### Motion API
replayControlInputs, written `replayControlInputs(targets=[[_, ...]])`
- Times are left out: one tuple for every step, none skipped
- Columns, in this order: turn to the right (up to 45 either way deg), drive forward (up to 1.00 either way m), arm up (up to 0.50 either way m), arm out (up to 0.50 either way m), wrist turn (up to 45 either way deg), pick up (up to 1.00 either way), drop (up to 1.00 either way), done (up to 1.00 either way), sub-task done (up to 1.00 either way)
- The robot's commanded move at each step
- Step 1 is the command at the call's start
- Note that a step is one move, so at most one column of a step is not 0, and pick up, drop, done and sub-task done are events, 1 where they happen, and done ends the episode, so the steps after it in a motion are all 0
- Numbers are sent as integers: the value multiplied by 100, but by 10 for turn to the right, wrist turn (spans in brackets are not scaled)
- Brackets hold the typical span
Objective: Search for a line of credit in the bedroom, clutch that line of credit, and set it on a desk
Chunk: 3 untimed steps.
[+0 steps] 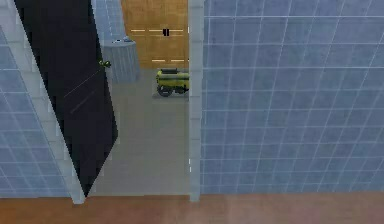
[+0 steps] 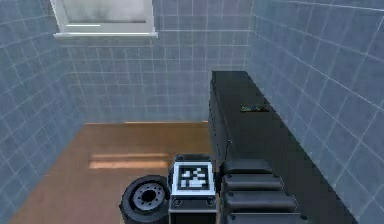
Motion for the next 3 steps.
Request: replayControlInputs(targets=[[0, 15, 0, 0, 0, 0, 0, 0, 0], [-450, 0, 0, 0, 0, 0, 0, 0, 0], [-210, 0, 0, 0, 0, 0, 0, 0, 0]])
